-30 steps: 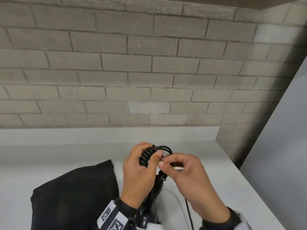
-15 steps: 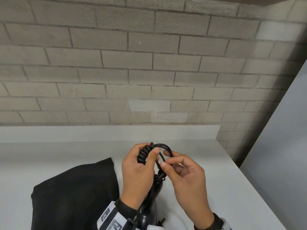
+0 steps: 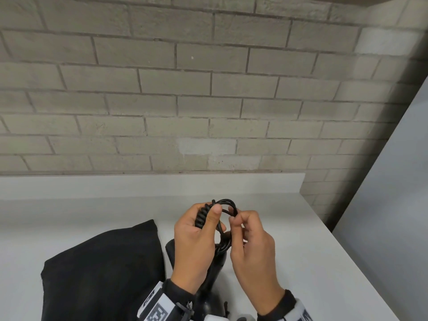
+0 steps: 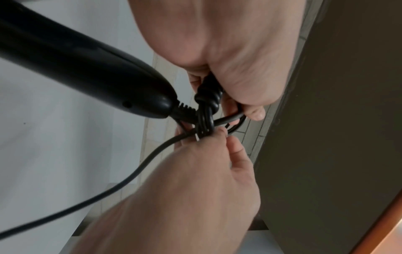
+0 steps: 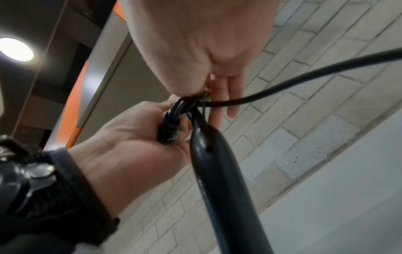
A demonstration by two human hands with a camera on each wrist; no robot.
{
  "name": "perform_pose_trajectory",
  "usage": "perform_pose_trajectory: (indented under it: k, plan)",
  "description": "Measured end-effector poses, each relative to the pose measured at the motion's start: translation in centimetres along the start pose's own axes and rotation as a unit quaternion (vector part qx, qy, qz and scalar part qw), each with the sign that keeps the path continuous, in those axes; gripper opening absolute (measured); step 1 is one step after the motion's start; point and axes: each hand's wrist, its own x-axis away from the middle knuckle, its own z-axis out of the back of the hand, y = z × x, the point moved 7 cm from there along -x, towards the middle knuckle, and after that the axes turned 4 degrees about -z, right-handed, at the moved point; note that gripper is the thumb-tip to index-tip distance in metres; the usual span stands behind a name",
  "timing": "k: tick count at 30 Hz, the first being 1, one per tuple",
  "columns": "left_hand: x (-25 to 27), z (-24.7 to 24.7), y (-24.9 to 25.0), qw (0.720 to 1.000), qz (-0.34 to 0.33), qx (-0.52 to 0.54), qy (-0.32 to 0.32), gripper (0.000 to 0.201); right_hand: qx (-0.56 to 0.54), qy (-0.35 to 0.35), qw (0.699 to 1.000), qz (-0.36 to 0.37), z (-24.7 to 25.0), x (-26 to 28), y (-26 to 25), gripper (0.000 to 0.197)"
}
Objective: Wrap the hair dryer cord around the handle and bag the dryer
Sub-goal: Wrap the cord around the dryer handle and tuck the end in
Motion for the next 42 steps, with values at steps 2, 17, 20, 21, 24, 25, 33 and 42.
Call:
perform_pose_trajectory:
  k: [2, 17, 20, 21, 24, 25, 33, 42]
  plan:
    - [-0.2, 0.4, 0.0, 1.0, -0.007, -0.013, 0.011, 0.029, 0.015, 0.032, 0.998, 0.043, 0.9, 0.1, -1.0, 0.013]
    - [-0.6, 0.8, 1.2, 0.971, -0.184, -0.15, -0.012, 0.015, -0.197, -0.104, 0.943, -0.247, 1.4, 0.2, -1.1, 0.04]
    - [-0.9, 1.1, 1.5, 0.961, -0.217, -0.172, -0.022, 0.016, -0.305, -0.142, 0.871, -0.358, 1.1, 0.2, -0.3, 0.042]
    - [-1.0, 1.1, 1.6, 0.958, -0.225, -0.176, -0.027, 0.018, -0.338, -0.161, 0.844, -0.384, 1.0, 0.1, -0.3, 0.044]
    - [-1.1, 1.3, 2.0, 0.951, -0.252, -0.173, -0.05, 0.031, -0.403, -0.221, 0.785, -0.415, 1.0, -0.2, -0.2, 0.032]
    - [-1.1, 1.2, 2.1, 0.948, -0.262, -0.17, -0.061, 0.034, -0.409, -0.235, 0.779, -0.412, 1.1, -0.4, -0.2, 0.027]
    - [-2.0, 1.5, 2.2, 0.935, -0.277, -0.204, -0.082, 0.024, -0.272, -0.229, 0.905, -0.232, 3.2, -1.0, -1.9, 0.029]
    - [-1.3, -0.1, 2.5, 0.913, -0.309, -0.23, -0.129, 0.024, -0.313, -0.239, 0.889, -0.233, 4.2, -0.7, -0.8, 0.026]
